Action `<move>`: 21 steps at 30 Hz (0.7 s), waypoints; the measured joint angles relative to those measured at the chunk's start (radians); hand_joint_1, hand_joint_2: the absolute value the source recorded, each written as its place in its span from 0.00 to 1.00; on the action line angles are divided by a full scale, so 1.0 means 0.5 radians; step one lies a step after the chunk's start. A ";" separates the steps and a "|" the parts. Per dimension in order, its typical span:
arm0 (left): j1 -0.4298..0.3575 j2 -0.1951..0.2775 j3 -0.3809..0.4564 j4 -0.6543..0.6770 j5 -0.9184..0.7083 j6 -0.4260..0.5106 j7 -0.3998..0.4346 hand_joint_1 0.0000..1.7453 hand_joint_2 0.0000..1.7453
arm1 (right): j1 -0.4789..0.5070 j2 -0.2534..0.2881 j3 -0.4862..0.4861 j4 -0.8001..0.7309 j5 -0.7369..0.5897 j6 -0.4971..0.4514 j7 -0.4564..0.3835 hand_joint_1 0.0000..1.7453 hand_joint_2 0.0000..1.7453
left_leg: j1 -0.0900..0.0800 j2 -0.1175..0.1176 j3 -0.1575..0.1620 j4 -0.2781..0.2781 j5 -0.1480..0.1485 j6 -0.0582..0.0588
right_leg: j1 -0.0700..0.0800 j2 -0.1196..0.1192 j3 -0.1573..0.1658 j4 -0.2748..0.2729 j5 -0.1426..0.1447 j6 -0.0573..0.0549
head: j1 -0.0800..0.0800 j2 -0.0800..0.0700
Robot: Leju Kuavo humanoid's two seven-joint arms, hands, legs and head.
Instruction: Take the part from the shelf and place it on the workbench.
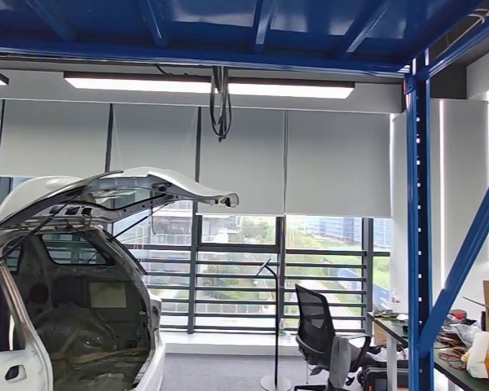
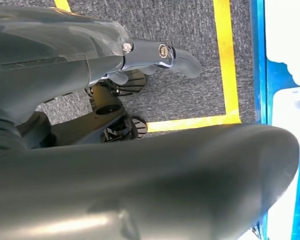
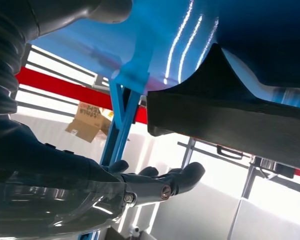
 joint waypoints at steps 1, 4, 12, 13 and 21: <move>-0.002 -0.001 -0.002 0.000 -0.005 0.001 0.001 0.00 0.00 | -0.008 -0.001 0.000 0.020 0.000 -0.017 -0.016 0.00 1.00 | 0.000 0.000 0.000 0.000 0.000 0.000 | 0.000 0.000 0.000 0.000 0.000 0.000 | 0.000 0.000; -0.008 -0.001 -0.008 0.000 -0.018 0.003 0.006 0.00 0.00 | -0.033 0.000 0.001 0.079 0.000 -0.062 -0.059 0.00 1.00 | 0.000 0.000 0.002 0.000 0.000 0.000 | 0.000 0.000 0.002 0.000 0.000 0.000 | 0.000 0.000; -0.029 -0.006 -0.027 0.000 -0.044 0.012 0.013 0.00 0.00 | -0.090 0.055 0.021 0.152 0.001 -0.074 -0.142 0.00 1.00 | 0.000 0.000 0.004 0.000 0.000 0.000 | 0.000 0.002 0.005 0.000 0.000 0.000 | 0.000 0.000; -0.032 -0.007 -0.033 0.000 -0.049 0.014 0.013 0.00 0.00 | -0.096 0.072 0.021 0.156 0.001 -0.070 -0.155 0.00 1.00 | 0.000 0.000 0.004 0.000 0.000 0.000 | 0.000 0.002 0.005 0.000 0.001 -0.001 | 0.000 0.000; -0.044 -0.023 -0.062 0.000 -0.063 0.026 0.023 0.00 0.00 | -0.109 0.198 0.017 0.166 0.001 -0.047 -0.255 0.00 1.00 | 0.001 0.000 0.003 0.000 0.000 0.000 | 0.001 0.001 0.003 0.001 0.000 -0.001 | 0.000 0.000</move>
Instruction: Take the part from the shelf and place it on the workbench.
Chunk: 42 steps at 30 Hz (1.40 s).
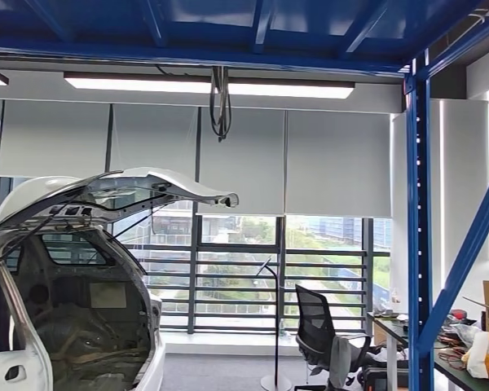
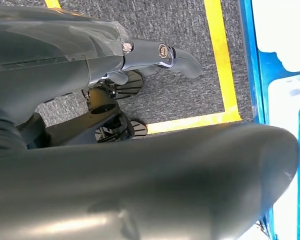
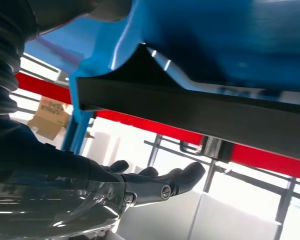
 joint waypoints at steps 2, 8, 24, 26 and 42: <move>0.000 -0.002 -0.002 0.000 -0.004 0.002 0.005 0.00 0.00 | 0.001 0.029 -0.013 0.001 0.000 0.000 -0.036 0.00 1.00 | 0.000 0.000 0.000 0.000 0.000 0.000 | 0.000 0.000 0.000 0.000 0.000 0.000 | 0.000 0.000; 0.002 -0.004 -0.003 0.000 -0.015 0.012 0.013 0.00 0.00 | 0.003 0.113 -0.059 0.001 -0.002 0.000 -0.097 0.00 1.00 | 0.000 0.000 -0.001 0.000 0.000 0.000 | 0.000 0.000 -0.001 0.000 0.000 0.000 | 0.000 0.000; 0.008 -0.006 -0.002 0.000 0.006 0.027 0.000 0.00 0.00 | 0.005 0.131 -0.175 0.032 -0.041 0.031 -0.131 1.00 1.00 | 0.000 0.000 -0.003 0.000 0.000 0.000 | 0.000 0.000 -0.004 0.000 0.000 0.000 | 0.000 0.000; 0.011 -0.006 -0.002 0.000 0.012 0.035 -0.010 0.00 0.00 | 0.005 0.120 -0.202 0.043 -0.056 0.037 -0.143 1.00 1.00 | 0.000 0.000 -0.003 0.000 0.000 0.000 | 0.000 -0.001 -0.004 0.000 0.000 0.000 | 0.000 0.000; 0.012 0.007 0.002 0.000 0.024 0.063 -0.039 0.00 0.00 | 0.006 0.003 -0.382 0.018 -0.045 -0.033 -0.157 1.00 1.00 | 0.000 -0.001 -0.002 0.000 0.000 0.000 | -0.001 -0.003 -0.002 0.000 0.000 0.000 | 0.000 0.000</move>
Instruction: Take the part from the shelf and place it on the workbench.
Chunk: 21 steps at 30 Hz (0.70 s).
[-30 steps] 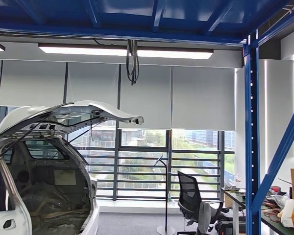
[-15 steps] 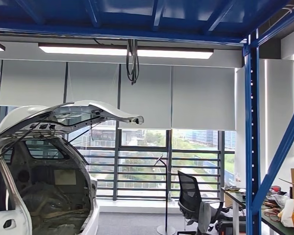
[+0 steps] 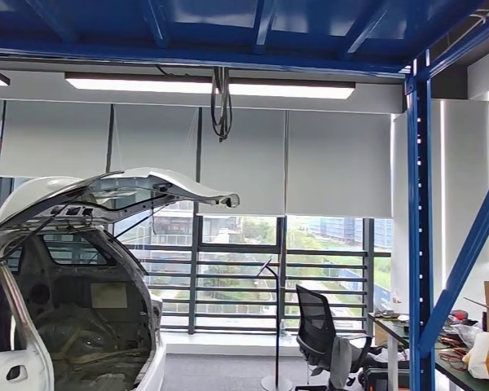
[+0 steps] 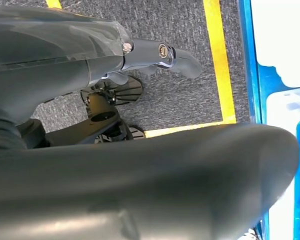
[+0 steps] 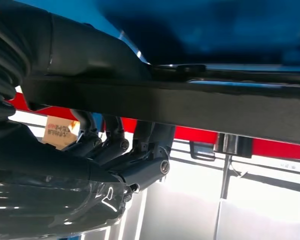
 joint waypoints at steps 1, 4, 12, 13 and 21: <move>0.000 0.000 0.000 0.000 -0.003 0.001 -0.007 0.00 0.00 | 0.003 -0.004 -0.009 -0.006 0.002 -0.003 0.000 1.00 1.00 | 0.000 0.000 0.000 0.000 0.000 0.000 | 0.000 0.000 0.000 0.000 0.000 0.000 | 0.000 0.000; -0.003 0.000 -0.004 0.000 -0.036 0.015 -0.052 0.00 0.00 | 0.021 -0.018 -0.036 -0.029 0.012 -0.008 0.001 1.00 1.00 | 0.000 0.000 0.000 0.000 0.000 0.000 | 0.000 0.000 0.000 0.000 0.000 0.000 | 0.000 0.000; -0.012 0.001 -0.041 0.000 -0.076 0.066 -0.096 0.00 0.00 | 0.089 -0.050 -0.098 -0.148 0.032 -0.007 -0.041 1.00 1.00 | 0.000 0.000 0.000 0.000 0.000 0.000 | 0.000 0.001 0.000 0.000 0.000 0.000 | 0.000 0.000; -0.013 0.003 -0.041 0.000 -0.076 0.082 -0.075 0.00 0.00 | 0.097 -0.050 -0.100 -0.175 0.035 0.001 -0.051 1.00 1.00 | 0.000 0.000 0.000 0.000 0.000 0.000 | 0.000 0.001 0.000 0.000 0.000 0.000 | 0.000 0.000; -0.021 0.018 -0.040 0.000 -0.069 0.130 -0.014 0.00 0.00 | 0.176 -0.048 -0.041 -0.548 -0.018 0.143 -0.119 1.00 1.00 | 0.000 0.000 -0.003 0.000 0.000 0.000 | 0.000 0.002 -0.003 0.001 0.000 0.000 | 0.000 0.000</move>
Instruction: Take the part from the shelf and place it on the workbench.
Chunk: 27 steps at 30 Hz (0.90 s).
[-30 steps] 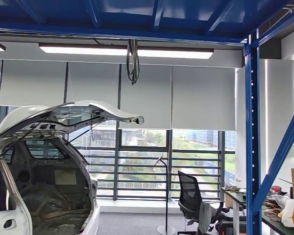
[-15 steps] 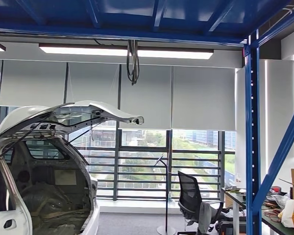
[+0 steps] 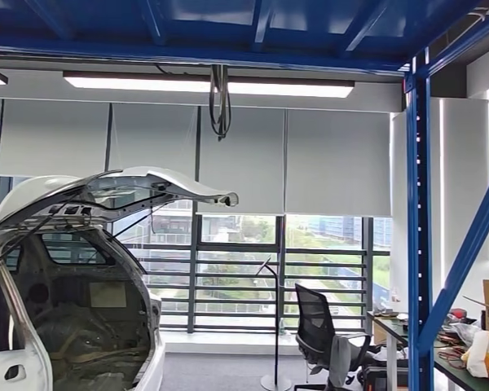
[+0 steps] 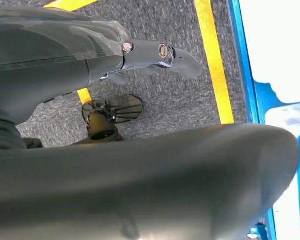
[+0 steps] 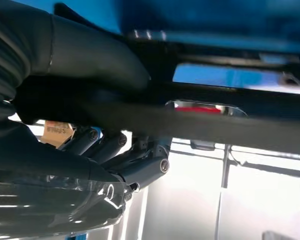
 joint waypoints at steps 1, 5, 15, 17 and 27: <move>-0.001 0.003 0.000 0.000 0.007 0.001 -0.002 0.00 0.00 | 0.007 0.000 0.021 -0.077 -0.032 0.030 -0.013 1.00 1.00 | 0.000 0.000 -0.001 0.000 0.000 0.000 | 0.000 0.000 -0.001 0.000 0.000 0.000 | 0.000 0.000; -0.004 0.017 0.006 0.000 0.053 -0.016 -0.018 0.00 0.00 | 0.024 0.000 0.119 -0.444 -0.273 0.161 -0.067 1.00 1.00 | 0.000 0.000 -0.003 0.000 0.000 0.000 | 0.000 -0.001 -0.003 0.000 0.000 0.000 | 0.000 0.000; -0.018 0.038 0.086 0.000 0.169 0.006 -0.133 0.00 0.00 | 0.086 0.028 0.357 -1.323 -1.606 0.530 -0.244 1.00 1.00 | 0.000 0.000 -0.007 0.000 0.000 0.000 | 0.000 -0.001 -0.006 0.000 -0.001 0.000 | 0.000 0.000; -0.017 0.044 0.092 0.000 0.160 0.026 -0.161 0.00 0.00 | 0.133 0.050 0.379 -1.408 -1.925 0.574 -0.307 1.00 1.00 | 0.000 0.000 -0.008 0.000 0.000 0.000 | 0.000 -0.002 -0.006 0.000 -0.001 0.000 | 0.000 0.000; 0.043 0.096 0.117 0.000 0.217 0.067 -0.223 0.00 0.00 | 0.254 0.142 0.491 -1.543 -2.736 0.732 -0.437 1.00 1.00 | 0.001 -0.001 -0.008 0.000 0.000 0.000 | 0.000 -0.002 -0.007 0.000 -0.001 0.000 | 0.000 0.000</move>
